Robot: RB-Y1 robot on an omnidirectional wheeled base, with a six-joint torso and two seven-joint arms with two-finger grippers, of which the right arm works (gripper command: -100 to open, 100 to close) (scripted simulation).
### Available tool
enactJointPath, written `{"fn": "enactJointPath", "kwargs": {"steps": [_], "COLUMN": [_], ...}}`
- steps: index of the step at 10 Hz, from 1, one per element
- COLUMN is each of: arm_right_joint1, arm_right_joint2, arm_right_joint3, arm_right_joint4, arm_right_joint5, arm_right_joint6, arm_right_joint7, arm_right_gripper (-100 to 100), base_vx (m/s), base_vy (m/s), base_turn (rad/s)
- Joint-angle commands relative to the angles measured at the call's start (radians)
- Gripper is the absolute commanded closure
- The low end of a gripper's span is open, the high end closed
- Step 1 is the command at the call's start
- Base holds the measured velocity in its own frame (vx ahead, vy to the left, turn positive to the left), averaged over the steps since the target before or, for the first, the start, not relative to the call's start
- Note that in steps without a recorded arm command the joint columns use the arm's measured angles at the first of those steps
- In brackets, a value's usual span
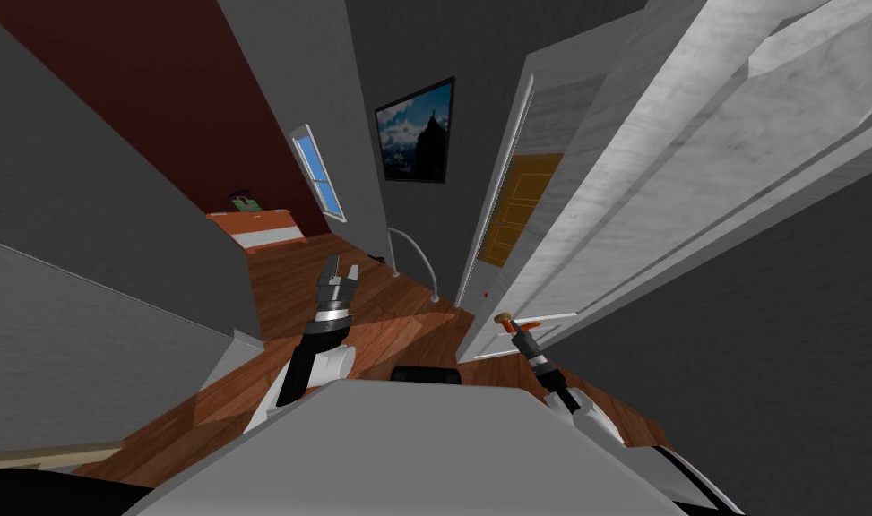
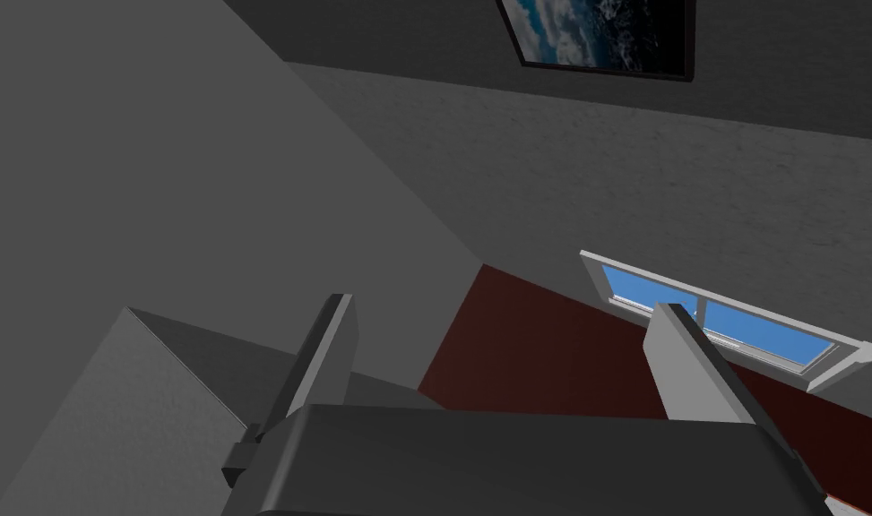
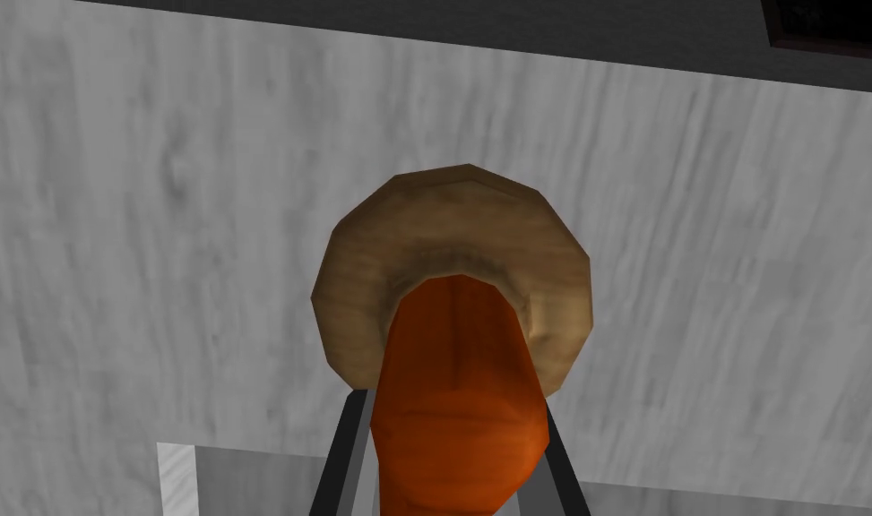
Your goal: Pull the door open
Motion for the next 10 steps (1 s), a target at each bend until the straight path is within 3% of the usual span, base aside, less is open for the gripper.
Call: {"fn": "enactJointPath", "kwargs": {"steps": [1, 8, 10], "arm_right_joint1": [0.001, 0.007, 0.005], "arm_right_joint2": [-0.006, -0.021, -0.014], "arm_right_joint3": [-0.002, -0.004, 0.0], "arm_right_joint4": [0.021, 0.058, 0.056], "arm_right_joint5": [0.001, 0.004, 0.006], "arm_right_joint6": [-0.019, -0.069, -0.069], "arm_right_joint7": [-0.001, -0.008, -0.008], "arm_right_gripper": [100, 100, 100], "base_vx": [-0.191, -0.168, -0.127], "base_vy": [-0.085, -0.087, -0.057], "base_turn": [0.186, 0.141, 0.076]}}
